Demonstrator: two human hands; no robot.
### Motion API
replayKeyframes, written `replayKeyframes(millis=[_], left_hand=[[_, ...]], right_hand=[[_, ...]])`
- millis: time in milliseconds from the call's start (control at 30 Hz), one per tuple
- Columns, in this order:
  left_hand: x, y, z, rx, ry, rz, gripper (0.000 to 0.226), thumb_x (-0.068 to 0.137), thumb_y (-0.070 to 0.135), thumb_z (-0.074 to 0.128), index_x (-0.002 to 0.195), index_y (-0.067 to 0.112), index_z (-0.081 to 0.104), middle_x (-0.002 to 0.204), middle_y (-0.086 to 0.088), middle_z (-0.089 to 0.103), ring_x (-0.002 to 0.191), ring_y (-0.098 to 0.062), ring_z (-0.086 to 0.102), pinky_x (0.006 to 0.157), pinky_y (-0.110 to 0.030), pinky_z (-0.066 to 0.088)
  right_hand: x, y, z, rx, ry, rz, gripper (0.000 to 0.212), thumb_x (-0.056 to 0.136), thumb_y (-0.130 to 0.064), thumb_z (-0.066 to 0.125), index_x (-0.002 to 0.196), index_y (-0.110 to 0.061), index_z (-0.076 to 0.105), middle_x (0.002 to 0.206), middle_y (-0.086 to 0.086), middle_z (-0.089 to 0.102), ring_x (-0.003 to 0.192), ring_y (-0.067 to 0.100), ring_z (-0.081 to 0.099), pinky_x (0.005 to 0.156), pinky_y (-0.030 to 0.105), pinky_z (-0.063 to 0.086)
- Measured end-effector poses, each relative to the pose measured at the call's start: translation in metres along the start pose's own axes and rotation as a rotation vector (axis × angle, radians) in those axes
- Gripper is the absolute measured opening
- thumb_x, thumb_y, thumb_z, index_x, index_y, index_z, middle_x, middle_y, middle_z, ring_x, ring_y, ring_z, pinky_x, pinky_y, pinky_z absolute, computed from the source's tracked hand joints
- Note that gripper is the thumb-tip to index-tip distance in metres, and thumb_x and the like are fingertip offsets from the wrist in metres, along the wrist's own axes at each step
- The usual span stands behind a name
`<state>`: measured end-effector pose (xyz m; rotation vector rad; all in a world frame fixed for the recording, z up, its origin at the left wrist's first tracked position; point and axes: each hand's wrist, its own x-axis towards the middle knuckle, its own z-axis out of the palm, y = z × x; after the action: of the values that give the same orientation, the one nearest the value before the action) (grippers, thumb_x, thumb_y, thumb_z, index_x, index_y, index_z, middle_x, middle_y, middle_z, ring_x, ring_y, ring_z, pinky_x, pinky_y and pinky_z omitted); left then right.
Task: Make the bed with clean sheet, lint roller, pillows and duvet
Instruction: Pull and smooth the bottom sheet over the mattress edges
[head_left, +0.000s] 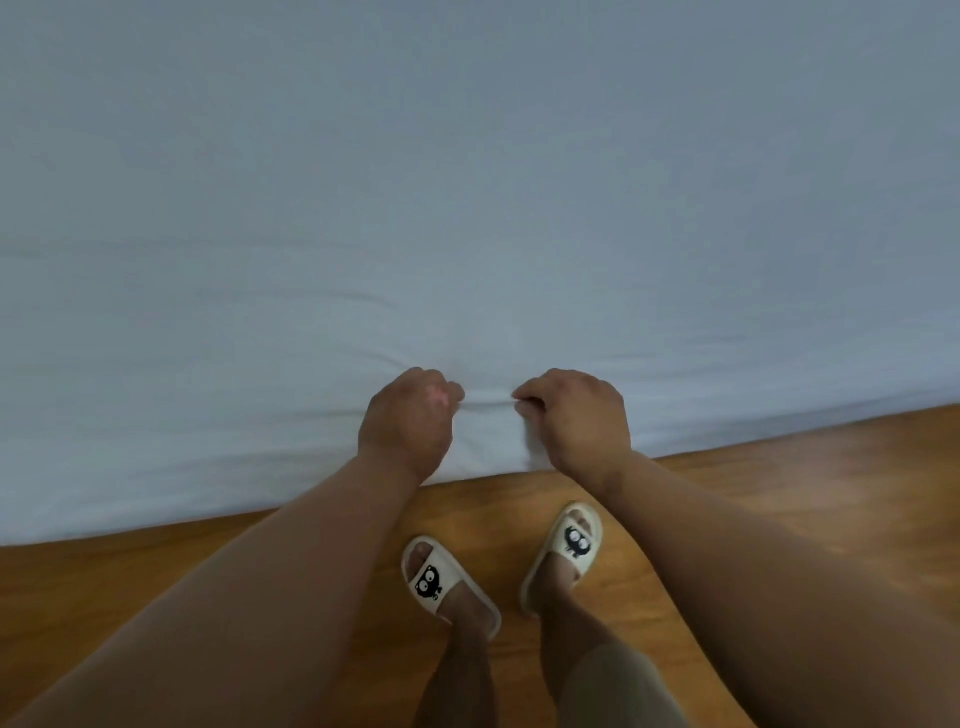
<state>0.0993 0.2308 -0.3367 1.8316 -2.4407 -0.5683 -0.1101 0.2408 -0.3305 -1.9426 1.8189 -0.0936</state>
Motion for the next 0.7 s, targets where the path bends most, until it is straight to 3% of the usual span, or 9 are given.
replayKeyframes(millis=[167,300,600,700], left_hand=[[0.008,0.001,-0.012,-0.066,-0.07,-0.034,0.021,0.1,0.022,0.054,0.109,0.023,0.072,0.101,0.002,0.07,0.088,-0.017,0.063,0.08,-0.031,0.053],[-0.005,0.001,-0.016,-0.145,-0.076,-0.048,0.018,0.099,0.025,0.057,0.104,0.022,0.074,0.098,0.004,0.071,0.085,-0.015,0.064,0.077,-0.025,0.049],[-0.022,-0.005,-0.017,-0.225,-0.135,0.016,0.013,0.092,0.02,0.067,0.101,0.017,0.075,0.097,0.001,0.072,0.088,-0.017,0.064,0.083,-0.035,0.055],[-0.044,-0.029,-0.028,-0.135,-0.094,0.063,0.037,0.074,0.02,0.084,0.109,0.014,0.073,0.106,-0.001,0.069,0.099,-0.02,0.062,0.089,-0.027,0.051]], right_hand=[[0.015,0.007,-0.014,0.058,-0.154,-0.006,0.017,0.092,-0.04,0.064,0.103,-0.034,0.076,0.102,-0.014,0.075,0.097,0.011,0.066,0.083,0.03,0.051],[0.007,0.008,-0.018,0.077,-0.234,-0.043,0.017,0.092,-0.04,0.065,0.102,-0.033,0.077,0.1,-0.014,0.075,0.094,0.01,0.066,0.081,0.029,0.05],[-0.02,0.003,-0.006,0.04,-0.168,-0.089,0.016,0.095,-0.033,0.055,0.099,-0.031,0.07,0.096,-0.01,0.068,0.093,0.013,0.062,0.074,0.031,0.048],[-0.022,-0.012,-0.002,0.018,-0.136,-0.14,0.021,0.087,-0.036,0.057,0.105,-0.031,0.066,0.099,-0.011,0.064,0.094,0.015,0.06,0.072,0.031,0.051]])
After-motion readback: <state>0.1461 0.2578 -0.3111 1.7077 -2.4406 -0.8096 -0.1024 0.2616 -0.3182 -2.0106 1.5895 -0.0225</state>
